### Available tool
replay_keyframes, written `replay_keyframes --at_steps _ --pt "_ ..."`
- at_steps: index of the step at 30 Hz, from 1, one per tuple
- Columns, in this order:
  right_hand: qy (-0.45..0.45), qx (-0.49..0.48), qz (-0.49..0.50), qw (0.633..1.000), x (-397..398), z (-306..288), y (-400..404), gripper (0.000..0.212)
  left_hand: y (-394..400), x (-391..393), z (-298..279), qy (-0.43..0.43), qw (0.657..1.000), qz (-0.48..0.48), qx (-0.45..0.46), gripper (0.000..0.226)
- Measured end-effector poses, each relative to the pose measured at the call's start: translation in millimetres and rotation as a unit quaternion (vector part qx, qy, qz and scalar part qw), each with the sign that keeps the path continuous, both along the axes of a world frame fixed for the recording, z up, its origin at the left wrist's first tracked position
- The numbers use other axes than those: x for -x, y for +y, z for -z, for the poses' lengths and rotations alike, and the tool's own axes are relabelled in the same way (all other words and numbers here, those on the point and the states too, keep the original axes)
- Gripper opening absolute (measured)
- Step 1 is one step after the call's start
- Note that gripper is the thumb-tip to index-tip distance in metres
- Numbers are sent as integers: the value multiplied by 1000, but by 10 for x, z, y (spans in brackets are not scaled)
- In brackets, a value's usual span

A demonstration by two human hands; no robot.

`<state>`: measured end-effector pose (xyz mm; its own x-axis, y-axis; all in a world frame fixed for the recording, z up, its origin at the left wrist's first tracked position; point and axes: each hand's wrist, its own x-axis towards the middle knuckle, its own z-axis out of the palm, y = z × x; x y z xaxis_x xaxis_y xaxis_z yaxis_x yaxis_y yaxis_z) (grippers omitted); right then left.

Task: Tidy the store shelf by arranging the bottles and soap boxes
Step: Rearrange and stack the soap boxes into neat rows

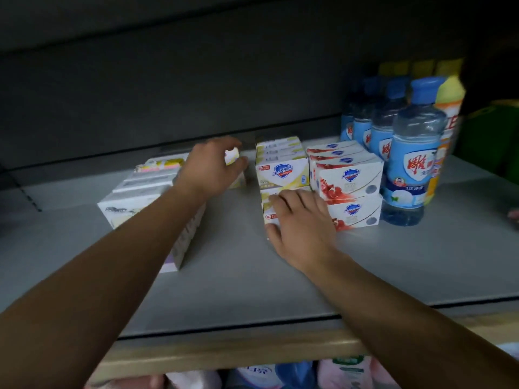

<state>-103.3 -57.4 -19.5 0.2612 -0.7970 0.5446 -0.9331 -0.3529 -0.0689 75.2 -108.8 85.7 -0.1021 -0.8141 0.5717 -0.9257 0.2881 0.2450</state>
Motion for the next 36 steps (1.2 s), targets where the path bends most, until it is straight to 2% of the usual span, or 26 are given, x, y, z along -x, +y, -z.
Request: replay_keyframes --at_steps 5,11,13,17,20,24,31,33,36 --pt "-17 6 1 1000 4 24 -11 48 -651 -89 60 -41 991 -96 -83 39" --pt "-48 31 -5 998 3 55 -29 44 -1120 -127 130 -100 964 -191 -155 48" --pt "-51 35 -8 998 4 62 -32 44 -1197 -129 173 -130 959 -205 -147 48" --pt "-62 48 -13 997 5 65 -36 43 -1233 -154 177 -182 953 -217 -112 63" --pt "-59 57 -9 997 -1 62 -30 44 -1165 -153 118 -187 958 -201 -82 59" --pt "-53 58 -4 997 -8 61 -23 46 -847 -80 -86 -140 980 -139 4 43" --pt "-36 4 3 999 -14 -12 -10 48 294 17 -150 30 997 28 63 49" --pt "-24 -31 -3 999 -6 -46 -13 50 595 -2 -73 74 996 47 31 49" --pt "-5 -63 -31 998 35 -180 -1 53 932 -32 69 181 979 41 -89 37"
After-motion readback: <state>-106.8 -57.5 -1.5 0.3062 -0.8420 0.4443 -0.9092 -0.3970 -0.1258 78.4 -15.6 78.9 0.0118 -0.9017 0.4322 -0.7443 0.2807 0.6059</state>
